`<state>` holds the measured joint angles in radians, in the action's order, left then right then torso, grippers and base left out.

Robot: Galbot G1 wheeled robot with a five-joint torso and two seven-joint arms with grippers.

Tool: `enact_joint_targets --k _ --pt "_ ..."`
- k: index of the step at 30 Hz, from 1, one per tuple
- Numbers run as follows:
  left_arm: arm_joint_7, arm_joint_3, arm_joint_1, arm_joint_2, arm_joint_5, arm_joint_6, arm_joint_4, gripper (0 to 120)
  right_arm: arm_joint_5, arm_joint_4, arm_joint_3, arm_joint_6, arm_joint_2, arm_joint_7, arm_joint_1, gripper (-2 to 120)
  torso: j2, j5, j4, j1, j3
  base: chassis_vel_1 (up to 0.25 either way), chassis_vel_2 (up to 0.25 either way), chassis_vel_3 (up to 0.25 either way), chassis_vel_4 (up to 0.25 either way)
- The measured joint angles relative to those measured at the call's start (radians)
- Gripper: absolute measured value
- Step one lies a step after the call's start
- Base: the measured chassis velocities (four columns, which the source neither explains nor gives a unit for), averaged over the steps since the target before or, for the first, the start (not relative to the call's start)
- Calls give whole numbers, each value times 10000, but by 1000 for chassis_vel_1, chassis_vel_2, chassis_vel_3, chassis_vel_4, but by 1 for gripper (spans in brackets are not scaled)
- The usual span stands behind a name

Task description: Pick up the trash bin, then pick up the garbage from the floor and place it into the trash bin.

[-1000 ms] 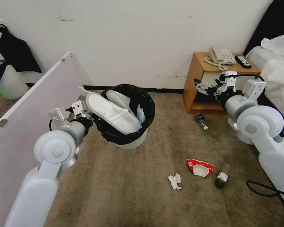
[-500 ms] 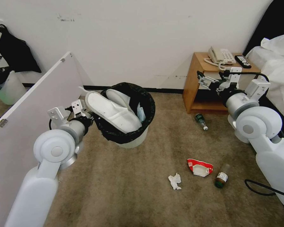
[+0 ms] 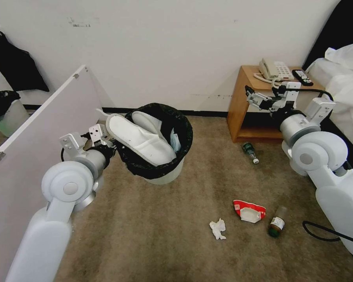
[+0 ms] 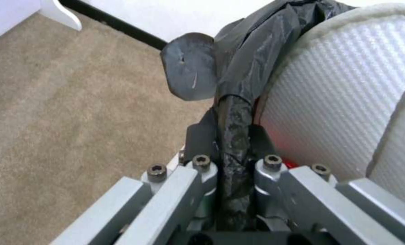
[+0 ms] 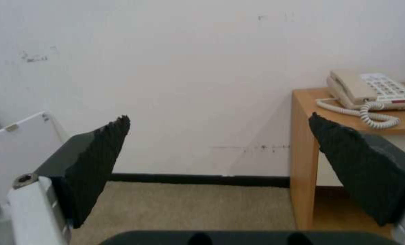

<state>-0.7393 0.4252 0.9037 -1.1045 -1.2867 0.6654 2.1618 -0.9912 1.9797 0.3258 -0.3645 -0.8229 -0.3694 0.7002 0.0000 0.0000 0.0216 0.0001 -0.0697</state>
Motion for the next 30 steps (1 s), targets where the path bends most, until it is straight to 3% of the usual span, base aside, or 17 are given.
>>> enact_joint_targets --k 18,30 --pt "-1 35 1 -10 23 0 -42 4 130 -196 -106 -121 -84 25 -111 100 1 0 2 -1 2 -3 2 3 -3" --pt "12 11 -35 -58 39 2 -129 4 255 -356 -135 157 -119 64 -182 100 0 -4 5 -1 0 -166 163 156 -165"
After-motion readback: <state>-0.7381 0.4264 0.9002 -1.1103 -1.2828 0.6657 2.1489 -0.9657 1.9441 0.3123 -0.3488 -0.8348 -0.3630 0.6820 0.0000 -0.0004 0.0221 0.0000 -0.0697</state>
